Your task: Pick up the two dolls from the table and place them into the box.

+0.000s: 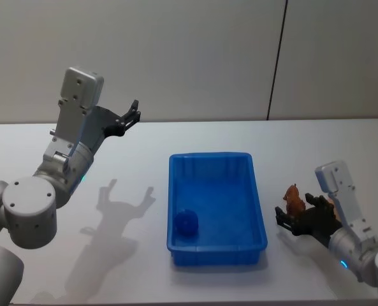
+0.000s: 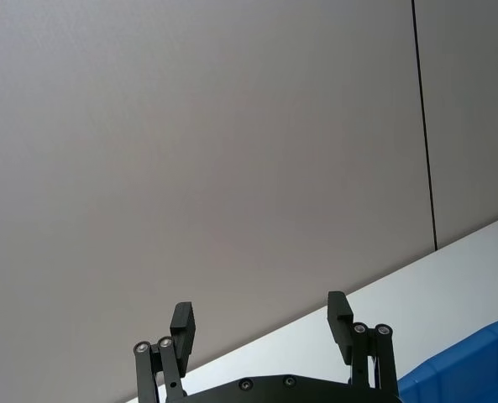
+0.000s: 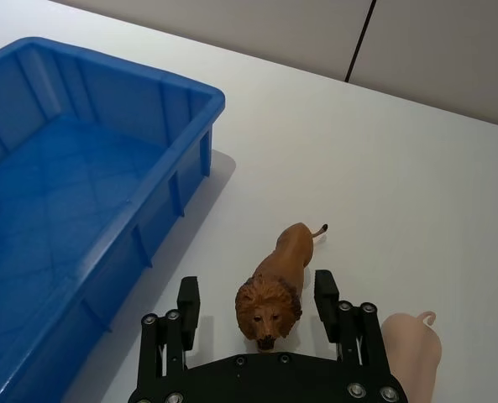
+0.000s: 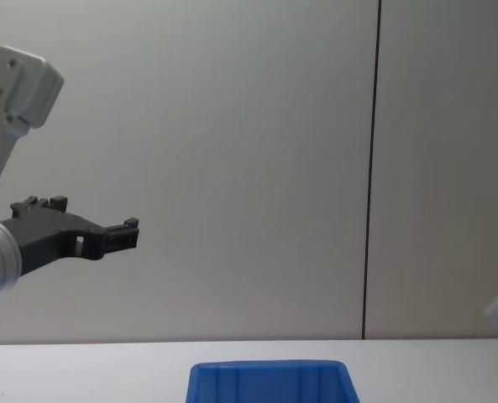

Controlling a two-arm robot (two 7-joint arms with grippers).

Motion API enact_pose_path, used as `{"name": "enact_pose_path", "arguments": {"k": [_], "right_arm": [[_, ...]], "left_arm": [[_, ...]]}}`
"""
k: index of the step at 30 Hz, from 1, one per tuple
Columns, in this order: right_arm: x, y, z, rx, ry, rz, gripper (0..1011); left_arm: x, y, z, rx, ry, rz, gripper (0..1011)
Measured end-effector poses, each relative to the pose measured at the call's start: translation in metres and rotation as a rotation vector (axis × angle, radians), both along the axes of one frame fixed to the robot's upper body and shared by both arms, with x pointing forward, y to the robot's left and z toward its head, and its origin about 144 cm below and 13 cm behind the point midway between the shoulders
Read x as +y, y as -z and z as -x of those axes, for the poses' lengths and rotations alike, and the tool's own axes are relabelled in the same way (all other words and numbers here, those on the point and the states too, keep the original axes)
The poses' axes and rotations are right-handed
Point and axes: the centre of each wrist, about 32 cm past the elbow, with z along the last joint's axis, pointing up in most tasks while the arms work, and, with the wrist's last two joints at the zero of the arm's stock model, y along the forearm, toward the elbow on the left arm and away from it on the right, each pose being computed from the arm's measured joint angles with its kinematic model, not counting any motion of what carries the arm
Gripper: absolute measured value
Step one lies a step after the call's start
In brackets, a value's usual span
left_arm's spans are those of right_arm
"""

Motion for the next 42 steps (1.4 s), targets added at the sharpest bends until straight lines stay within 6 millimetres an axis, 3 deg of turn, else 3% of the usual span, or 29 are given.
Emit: {"name": "enact_pose_path", "arguments": {"k": [4, 9, 16, 42], "right_arm": [[0.001, 0.001, -0.001, 0.003, -0.002, 0.003, 782], [0.001, 0.002, -0.002, -0.001, -0.004, 0.005, 599], [0.002, 0.000, -0.003, -0.016, -0.005, 0.007, 417], [0.019, -0.050, -0.004, -0.231, -0.128, -0.164, 417]], "left_arm": [[0.000, 0.000, 0.000, 0.000, 0.000, 0.000, 1001], [0.000, 0.000, 0.000, 0.000, 0.000, 0.000, 1001], [0.000, 0.000, 0.000, 0.000, 0.000, 0.000, 1001], [0.000, 0.000, 0.000, 0.000, 0.000, 0.000, 1001]]}}
